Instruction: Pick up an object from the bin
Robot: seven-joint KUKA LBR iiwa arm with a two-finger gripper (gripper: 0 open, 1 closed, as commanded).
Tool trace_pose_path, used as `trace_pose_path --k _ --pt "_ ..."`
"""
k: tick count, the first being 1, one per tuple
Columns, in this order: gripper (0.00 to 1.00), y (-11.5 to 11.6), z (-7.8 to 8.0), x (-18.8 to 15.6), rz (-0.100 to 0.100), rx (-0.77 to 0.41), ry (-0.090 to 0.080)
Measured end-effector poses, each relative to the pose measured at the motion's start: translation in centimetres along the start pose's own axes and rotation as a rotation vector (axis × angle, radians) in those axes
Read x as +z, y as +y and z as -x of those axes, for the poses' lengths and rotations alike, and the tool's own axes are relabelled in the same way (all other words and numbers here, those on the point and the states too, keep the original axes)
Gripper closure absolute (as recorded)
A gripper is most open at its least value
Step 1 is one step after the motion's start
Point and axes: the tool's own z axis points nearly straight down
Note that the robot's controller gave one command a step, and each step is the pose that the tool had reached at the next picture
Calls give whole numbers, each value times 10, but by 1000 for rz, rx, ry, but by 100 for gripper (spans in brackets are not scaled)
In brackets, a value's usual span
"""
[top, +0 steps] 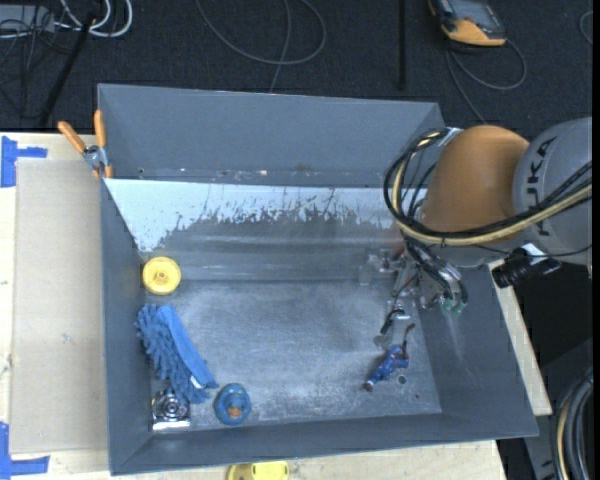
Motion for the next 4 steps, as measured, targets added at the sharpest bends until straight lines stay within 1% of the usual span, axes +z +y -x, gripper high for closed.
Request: trace_pose_path --k 1,2,3,4 --pt "0 0 2 -5 -1 -2 -7" --pt "0 -16 -20 36 -2 -175 -15" --pt "0 -26 -52 38 -1 -256 -4" --pt "0 -28 -70 29 -2 -409 -6"
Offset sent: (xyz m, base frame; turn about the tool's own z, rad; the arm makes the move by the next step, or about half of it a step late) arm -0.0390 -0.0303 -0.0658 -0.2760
